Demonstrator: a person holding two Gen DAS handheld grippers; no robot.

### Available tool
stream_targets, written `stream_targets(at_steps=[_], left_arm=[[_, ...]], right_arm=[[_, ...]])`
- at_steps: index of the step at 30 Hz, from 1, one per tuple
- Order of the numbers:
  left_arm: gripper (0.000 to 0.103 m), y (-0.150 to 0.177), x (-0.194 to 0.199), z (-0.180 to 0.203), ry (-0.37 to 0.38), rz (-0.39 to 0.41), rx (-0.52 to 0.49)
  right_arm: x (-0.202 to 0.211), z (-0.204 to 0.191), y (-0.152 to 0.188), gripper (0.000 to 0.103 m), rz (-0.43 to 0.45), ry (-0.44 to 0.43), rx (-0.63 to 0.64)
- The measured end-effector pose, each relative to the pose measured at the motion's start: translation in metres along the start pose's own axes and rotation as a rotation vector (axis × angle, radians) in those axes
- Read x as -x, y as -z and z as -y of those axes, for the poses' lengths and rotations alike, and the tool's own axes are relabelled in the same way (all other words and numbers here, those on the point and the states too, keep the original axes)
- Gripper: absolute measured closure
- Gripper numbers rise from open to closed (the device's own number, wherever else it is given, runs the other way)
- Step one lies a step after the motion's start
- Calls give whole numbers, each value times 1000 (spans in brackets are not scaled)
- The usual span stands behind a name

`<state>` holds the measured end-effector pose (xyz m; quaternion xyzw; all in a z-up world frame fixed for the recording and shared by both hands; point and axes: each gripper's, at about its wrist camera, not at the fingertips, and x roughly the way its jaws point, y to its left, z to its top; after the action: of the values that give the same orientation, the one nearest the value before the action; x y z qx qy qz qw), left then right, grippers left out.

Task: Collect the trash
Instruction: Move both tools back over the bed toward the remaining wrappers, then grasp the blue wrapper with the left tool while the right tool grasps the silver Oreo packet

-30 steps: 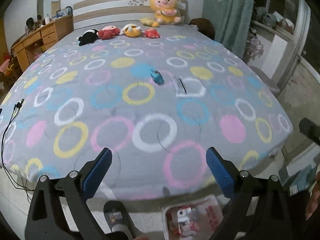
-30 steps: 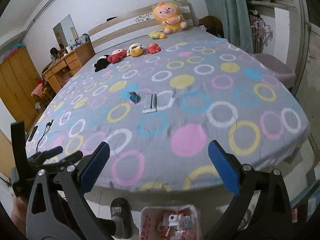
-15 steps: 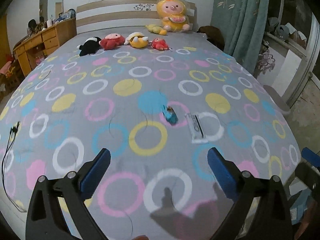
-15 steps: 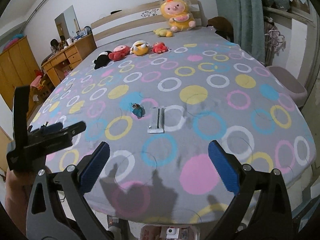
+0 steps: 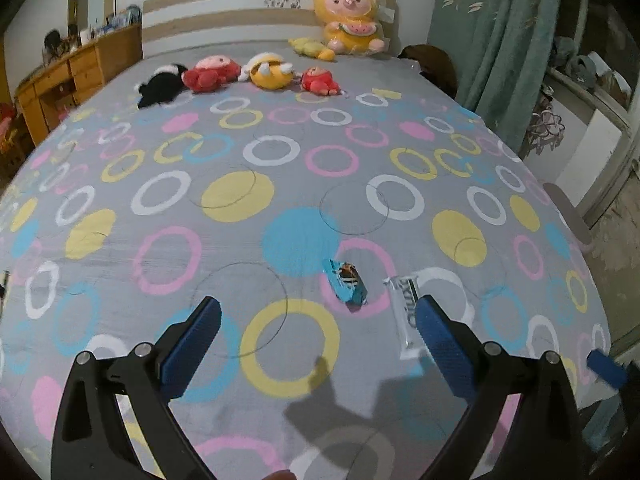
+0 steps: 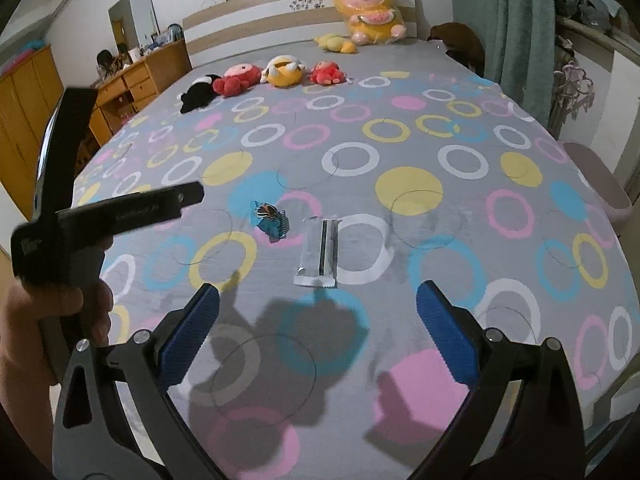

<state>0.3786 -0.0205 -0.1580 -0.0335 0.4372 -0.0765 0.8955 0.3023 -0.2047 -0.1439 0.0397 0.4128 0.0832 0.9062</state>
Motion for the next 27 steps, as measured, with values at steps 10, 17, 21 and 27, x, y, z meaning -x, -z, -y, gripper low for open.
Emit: stream_targets(at_steps=[10, 17, 21, 27], left_arm=[[8, -11, -68, -3, 34, -102, 60], [8, -12, -102, 0, 18, -150, 54], [8, -15, -116, 4, 27, -165, 60], [8, -16, -137, 7, 21, -199, 50]], right_arm=[[-67, -2, -10, 7, -88, 15, 7], [-108, 9, -12, 7, -157, 0, -51], [-129, 8, -12, 7, -187, 13, -30], [-149, 14, -15, 7, -203, 5, -86]])
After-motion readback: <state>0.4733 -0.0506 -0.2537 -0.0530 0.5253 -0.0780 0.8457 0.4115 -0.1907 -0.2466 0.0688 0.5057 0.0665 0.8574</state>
